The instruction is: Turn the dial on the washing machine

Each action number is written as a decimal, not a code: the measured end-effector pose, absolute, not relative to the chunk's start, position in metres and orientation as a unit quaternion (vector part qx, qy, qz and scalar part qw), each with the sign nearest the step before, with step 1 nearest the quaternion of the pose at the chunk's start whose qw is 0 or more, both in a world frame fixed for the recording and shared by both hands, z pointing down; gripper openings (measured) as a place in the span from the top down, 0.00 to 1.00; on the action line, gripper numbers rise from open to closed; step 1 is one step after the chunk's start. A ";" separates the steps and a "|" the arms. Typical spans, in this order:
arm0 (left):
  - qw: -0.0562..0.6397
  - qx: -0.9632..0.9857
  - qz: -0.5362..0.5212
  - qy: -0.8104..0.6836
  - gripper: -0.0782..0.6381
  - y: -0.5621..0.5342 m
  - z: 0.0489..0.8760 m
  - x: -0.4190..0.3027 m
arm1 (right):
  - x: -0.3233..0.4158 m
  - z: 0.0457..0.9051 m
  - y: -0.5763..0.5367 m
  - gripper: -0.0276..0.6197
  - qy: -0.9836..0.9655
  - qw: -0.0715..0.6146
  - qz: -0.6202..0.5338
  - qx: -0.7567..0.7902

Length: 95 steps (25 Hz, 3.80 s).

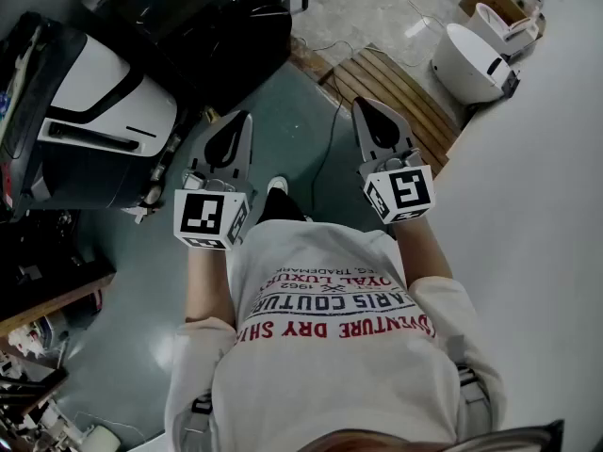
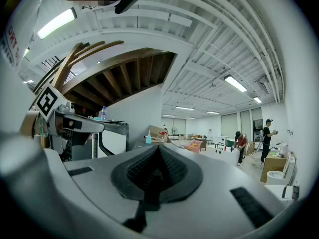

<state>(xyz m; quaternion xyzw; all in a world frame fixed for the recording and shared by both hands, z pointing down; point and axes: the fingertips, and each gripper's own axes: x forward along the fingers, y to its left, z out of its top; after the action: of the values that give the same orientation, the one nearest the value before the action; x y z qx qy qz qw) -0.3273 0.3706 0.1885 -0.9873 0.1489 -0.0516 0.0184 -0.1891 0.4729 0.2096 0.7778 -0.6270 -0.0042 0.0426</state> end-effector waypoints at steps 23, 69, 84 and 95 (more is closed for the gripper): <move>0.004 -0.990 -0.064 0.122 0.87 0.362 0.201 -0.299 | -0.156 0.210 0.471 0.57 -0.597 0.033 -0.006 0.802; -0.104 -0.920 -0.128 0.356 0.87 -0.047 0.305 -0.086 | 0.112 0.360 -0.034 0.56 -0.736 0.201 0.050 0.645; -0.146 -0.857 -0.148 0.472 0.87 -0.033 0.370 -0.042 | 0.132 0.481 -0.099 0.53 -0.780 0.284 0.050 0.556; -0.150 -0.844 -0.159 0.489 0.87 -0.037 0.389 -0.043 | 0.132 0.497 -0.121 0.53 -0.759 0.254 0.061 0.596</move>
<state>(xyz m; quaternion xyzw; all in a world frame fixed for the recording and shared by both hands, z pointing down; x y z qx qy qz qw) -0.0425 -0.0371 0.3888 -0.8442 0.4894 -0.1593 -0.1495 0.1320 -0.1206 0.4973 0.5959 -0.7594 0.0607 0.2538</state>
